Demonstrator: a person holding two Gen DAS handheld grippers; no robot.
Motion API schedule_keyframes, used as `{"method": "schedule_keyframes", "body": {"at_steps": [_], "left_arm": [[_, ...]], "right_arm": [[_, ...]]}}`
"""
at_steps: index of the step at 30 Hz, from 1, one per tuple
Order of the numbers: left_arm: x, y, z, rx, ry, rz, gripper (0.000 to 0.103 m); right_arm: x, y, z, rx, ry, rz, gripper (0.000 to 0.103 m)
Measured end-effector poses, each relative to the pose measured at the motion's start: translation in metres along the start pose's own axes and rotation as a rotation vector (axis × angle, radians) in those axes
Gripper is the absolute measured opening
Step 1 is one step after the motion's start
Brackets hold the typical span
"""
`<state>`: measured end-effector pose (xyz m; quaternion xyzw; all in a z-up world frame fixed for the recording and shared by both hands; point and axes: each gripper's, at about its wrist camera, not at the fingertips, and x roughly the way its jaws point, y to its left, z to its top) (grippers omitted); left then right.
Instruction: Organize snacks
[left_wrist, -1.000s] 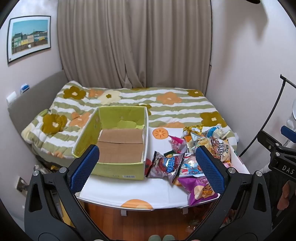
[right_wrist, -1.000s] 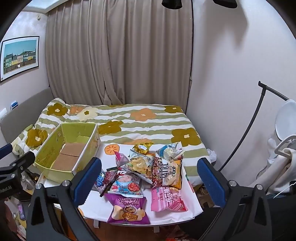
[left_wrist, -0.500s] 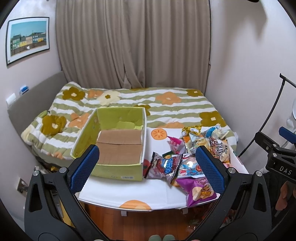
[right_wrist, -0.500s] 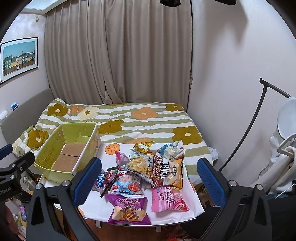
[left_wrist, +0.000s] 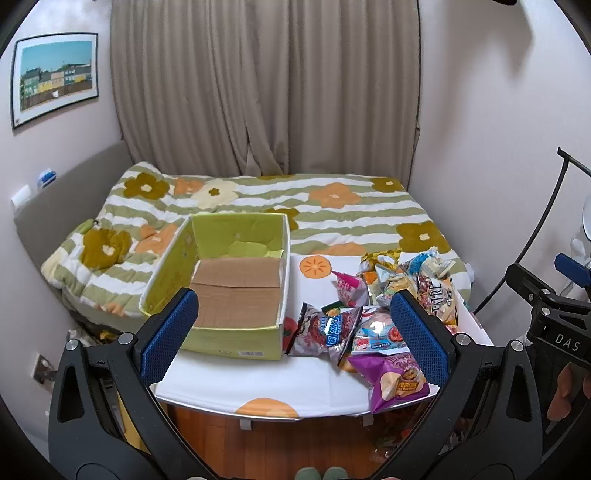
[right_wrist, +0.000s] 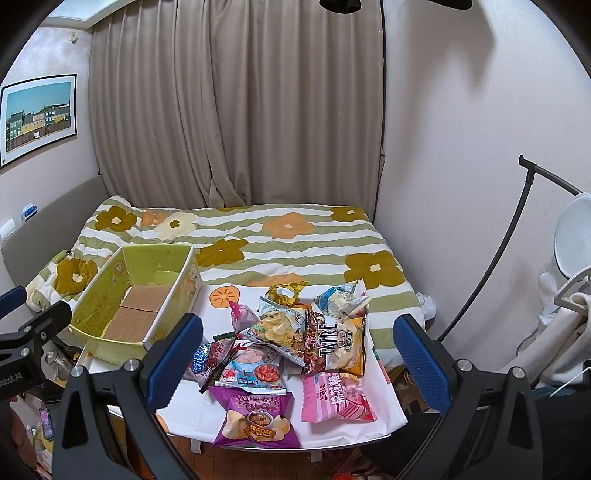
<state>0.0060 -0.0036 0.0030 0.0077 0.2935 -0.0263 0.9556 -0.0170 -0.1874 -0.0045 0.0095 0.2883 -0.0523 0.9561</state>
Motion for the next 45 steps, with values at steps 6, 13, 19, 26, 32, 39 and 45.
{"method": "schedule_keyframes", "body": {"at_steps": [6, 13, 19, 26, 32, 39, 45], "left_arm": [[0.0, 0.001, 0.001, 0.002, 0.001, -0.001, 0.103], [0.0, 0.001, 0.001, 0.002, 0.002, -0.001, 0.103], [0.0, 0.001, 0.002, 0.002, 0.002, 0.0, 0.103], [-0.001, 0.001, 0.001, 0.001, 0.003, -0.002, 0.103], [-0.004, -0.001, -0.005, 0.004, 0.008, -0.007, 0.103], [0.009, -0.009, -0.006, 0.018, 0.075, -0.058, 0.103], [0.041, -0.031, -0.019, 0.06, 0.193, -0.164, 0.103]], "right_arm": [[0.0, 0.0, 0.0, -0.001, 0.0, 0.002, 0.103], [-0.001, 0.001, -0.002, -0.001, -0.002, 0.005, 0.103], [-0.001, 0.002, -0.002, 0.0, 0.0, 0.006, 0.103], [-0.003, 0.005, -0.004, -0.002, 0.002, 0.009, 0.103], [-0.004, 0.004, -0.005, -0.001, 0.002, 0.009, 0.103], [-0.007, 0.0, -0.011, 0.017, 0.023, -0.003, 0.103], [-0.006, -0.018, -0.027, 0.049, 0.089, -0.073, 0.103]]}}
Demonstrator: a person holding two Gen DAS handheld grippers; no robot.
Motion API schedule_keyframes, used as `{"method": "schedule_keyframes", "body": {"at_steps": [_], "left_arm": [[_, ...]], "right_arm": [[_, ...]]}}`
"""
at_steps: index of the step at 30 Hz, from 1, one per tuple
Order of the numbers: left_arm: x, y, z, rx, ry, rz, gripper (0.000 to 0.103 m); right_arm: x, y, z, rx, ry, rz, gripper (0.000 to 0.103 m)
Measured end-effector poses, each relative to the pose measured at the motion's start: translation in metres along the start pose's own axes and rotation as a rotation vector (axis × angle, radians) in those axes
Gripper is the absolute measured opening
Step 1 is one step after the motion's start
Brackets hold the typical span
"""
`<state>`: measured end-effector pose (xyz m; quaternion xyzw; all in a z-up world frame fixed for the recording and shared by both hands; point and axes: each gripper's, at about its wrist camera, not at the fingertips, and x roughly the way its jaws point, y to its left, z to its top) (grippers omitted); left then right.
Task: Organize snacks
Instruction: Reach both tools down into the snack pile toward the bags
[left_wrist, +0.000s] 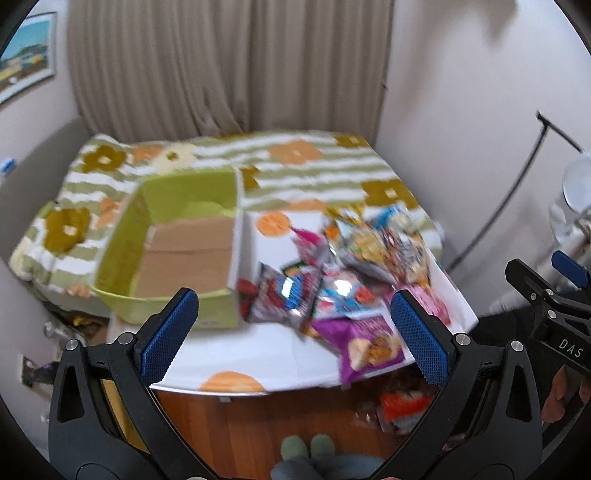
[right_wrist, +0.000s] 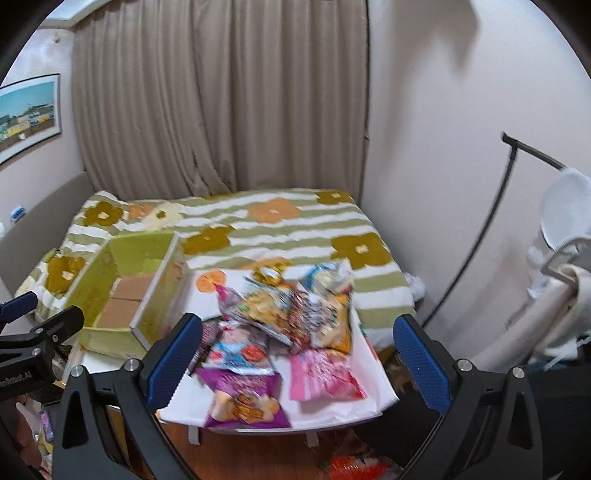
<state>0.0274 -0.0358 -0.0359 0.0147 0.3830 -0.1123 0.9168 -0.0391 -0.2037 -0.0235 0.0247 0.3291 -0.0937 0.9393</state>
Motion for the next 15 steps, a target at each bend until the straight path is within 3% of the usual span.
{"method": "schedule_keyframes", "body": {"at_steps": [7, 15], "left_arm": [[0.06, -0.033, -0.024, 0.002, 0.165, -0.077, 0.103], [0.127, -0.049, -0.049, -0.115, 0.309, -0.074, 0.103]], "right_arm": [[0.03, -0.036, -0.026, 0.034, 0.106, -0.011, 0.103], [0.096, -0.067, -0.043, 0.0, 0.222, 0.103, 0.103]]}}
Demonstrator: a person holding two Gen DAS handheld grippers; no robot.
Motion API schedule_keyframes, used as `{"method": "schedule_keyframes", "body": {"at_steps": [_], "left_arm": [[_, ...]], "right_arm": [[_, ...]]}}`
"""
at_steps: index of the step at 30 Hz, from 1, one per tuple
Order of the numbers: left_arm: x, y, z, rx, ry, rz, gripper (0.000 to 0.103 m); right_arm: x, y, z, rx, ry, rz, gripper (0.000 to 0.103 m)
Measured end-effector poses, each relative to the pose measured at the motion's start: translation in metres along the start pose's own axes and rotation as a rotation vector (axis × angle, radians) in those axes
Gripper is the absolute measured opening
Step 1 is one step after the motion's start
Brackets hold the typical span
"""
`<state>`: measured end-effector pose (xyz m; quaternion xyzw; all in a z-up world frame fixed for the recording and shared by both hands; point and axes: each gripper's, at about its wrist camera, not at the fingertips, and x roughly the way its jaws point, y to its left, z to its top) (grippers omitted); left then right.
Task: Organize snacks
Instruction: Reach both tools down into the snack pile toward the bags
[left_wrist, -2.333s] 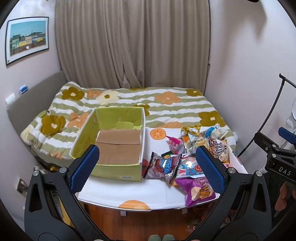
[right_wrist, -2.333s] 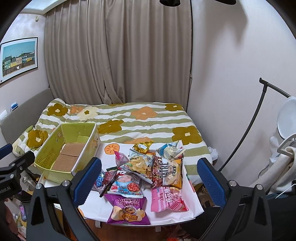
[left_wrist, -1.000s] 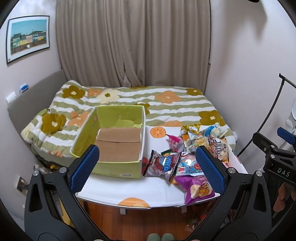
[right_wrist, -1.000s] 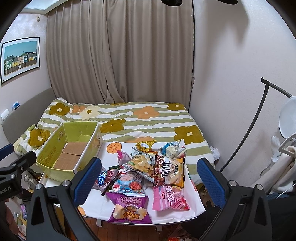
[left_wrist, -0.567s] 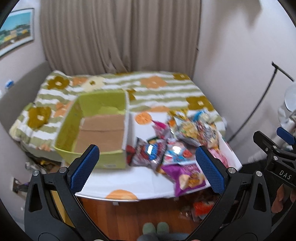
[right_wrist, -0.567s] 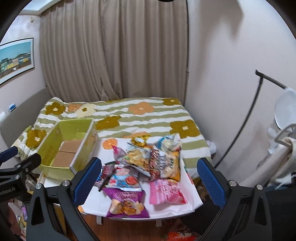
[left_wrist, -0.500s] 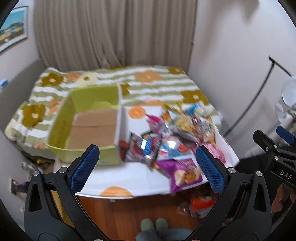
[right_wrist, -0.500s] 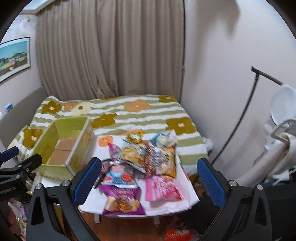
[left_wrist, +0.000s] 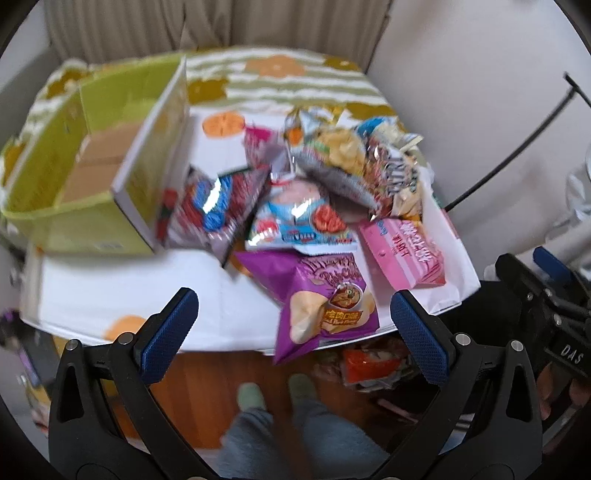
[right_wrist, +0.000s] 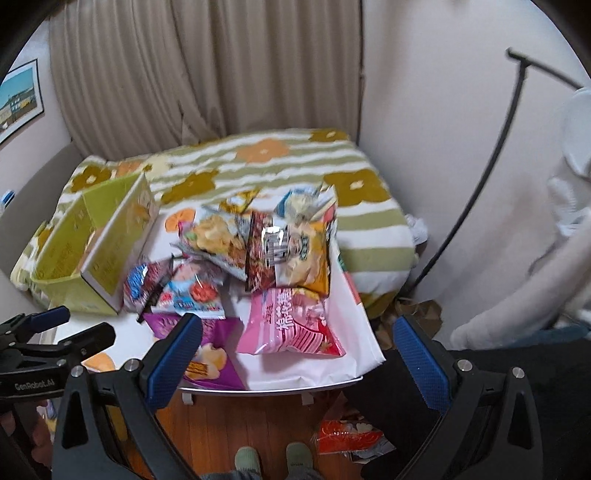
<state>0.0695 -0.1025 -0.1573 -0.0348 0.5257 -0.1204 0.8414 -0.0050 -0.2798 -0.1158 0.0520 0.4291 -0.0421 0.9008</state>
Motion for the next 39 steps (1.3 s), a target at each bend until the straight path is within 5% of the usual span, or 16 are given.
{"method": "schedule_keyframes", "body": {"at_steps": [7, 14, 16, 21, 25, 39], "left_arm": [[0.063, 0.004, -0.006, -0.123, 0.092, -0.108, 0.103], [0.095, -0.001, -0.008, -0.163, 0.122, -0.122, 0.102], [0.104, -0.003, -0.008, -0.161, 0.137, -0.125, 0.092], [0.111, -0.005, -0.01, -0.161, 0.145, -0.157, 0.087], [0.119, -0.007, -0.013, -0.149, 0.182, -0.13, 0.059], [0.112, 0.001, -0.018, -0.208, 0.19, -0.18, 0.055]], "right_arm": [[0.065, -0.01, 0.002, -0.039, 0.107, 0.116, 0.103], [0.125, -0.012, 0.002, -0.033, 0.222, 0.151, 0.103], [0.139, -0.01, 0.001, -0.037, 0.249, 0.14, 0.103], [0.163, -0.009, -0.001, -0.036, 0.307, 0.149, 0.103], [0.177, -0.01, -0.005, -0.035, 0.347, 0.165, 0.103], [0.201, -0.016, -0.008, -0.068, 0.382, 0.15, 0.103]]}}
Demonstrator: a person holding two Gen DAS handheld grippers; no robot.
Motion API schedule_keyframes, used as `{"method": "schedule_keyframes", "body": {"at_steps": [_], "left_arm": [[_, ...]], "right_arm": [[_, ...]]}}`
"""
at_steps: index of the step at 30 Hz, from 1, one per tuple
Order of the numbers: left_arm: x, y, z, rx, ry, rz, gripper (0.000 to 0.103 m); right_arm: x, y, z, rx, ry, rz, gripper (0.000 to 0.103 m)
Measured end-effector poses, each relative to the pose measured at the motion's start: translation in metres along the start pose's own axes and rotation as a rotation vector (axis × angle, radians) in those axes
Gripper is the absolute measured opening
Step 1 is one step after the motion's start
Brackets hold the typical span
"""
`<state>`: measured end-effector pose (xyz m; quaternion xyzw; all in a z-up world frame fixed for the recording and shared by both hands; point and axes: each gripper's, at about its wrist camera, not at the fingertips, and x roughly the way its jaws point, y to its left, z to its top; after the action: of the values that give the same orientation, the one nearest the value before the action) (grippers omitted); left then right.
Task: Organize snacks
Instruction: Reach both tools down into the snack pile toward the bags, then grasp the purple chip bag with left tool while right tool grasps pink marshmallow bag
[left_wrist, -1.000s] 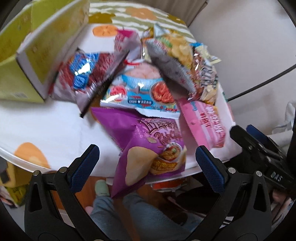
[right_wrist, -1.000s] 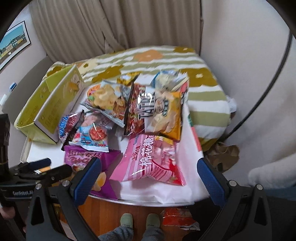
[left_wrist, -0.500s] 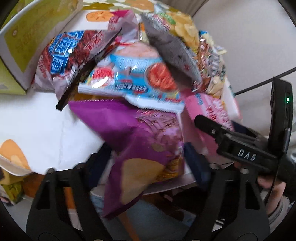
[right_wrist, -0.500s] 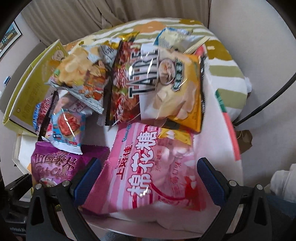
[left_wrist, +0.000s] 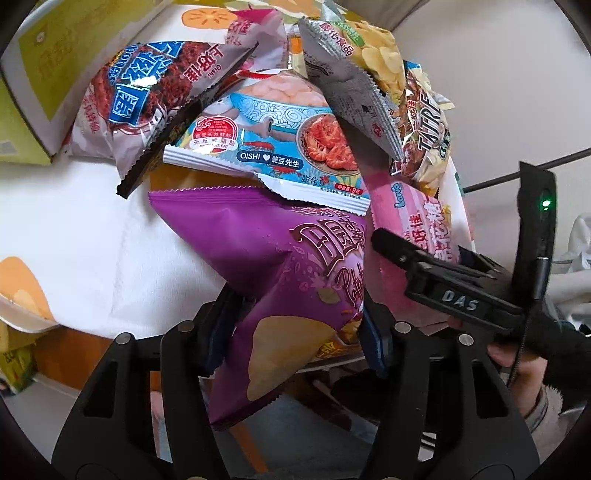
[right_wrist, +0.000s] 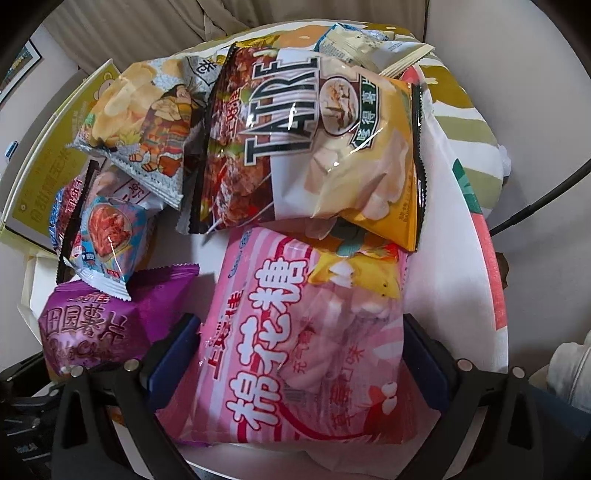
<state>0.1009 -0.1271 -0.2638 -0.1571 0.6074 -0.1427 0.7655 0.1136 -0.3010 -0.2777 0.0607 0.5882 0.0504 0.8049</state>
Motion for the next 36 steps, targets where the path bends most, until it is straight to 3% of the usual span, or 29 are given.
{"method": "schedule_keyframes", "body": {"at_steps": [5, 10, 12, 30, 36], "left_arm": [[-0.013, 0.009, -0.002, -0.012, 0.003, -0.006, 0.055], [-0.028, 0.014, -0.008, -0.011, -0.008, -0.015, 0.055], [-0.034, 0.015, -0.01, -0.013, -0.012, -0.017, 0.055], [-0.096, -0.005, -0.035, 0.007, -0.058, -0.048, 0.055], [-0.136, -0.015, -0.029, 0.032, -0.153, -0.039, 0.055]], "right_arm": [[0.002, 0.011, -0.006, -0.051, 0.011, -0.036, 0.099], [-0.002, 0.009, -0.011, -0.066, -0.008, -0.053, 0.078], [-0.006, 0.008, -0.015, -0.057, -0.014, -0.043, 0.076], [-0.08, 0.016, -0.01, -0.092, -0.12, -0.002, 0.075], [-0.116, 0.028, -0.004, -0.129, -0.19, 0.015, 0.075]]}}
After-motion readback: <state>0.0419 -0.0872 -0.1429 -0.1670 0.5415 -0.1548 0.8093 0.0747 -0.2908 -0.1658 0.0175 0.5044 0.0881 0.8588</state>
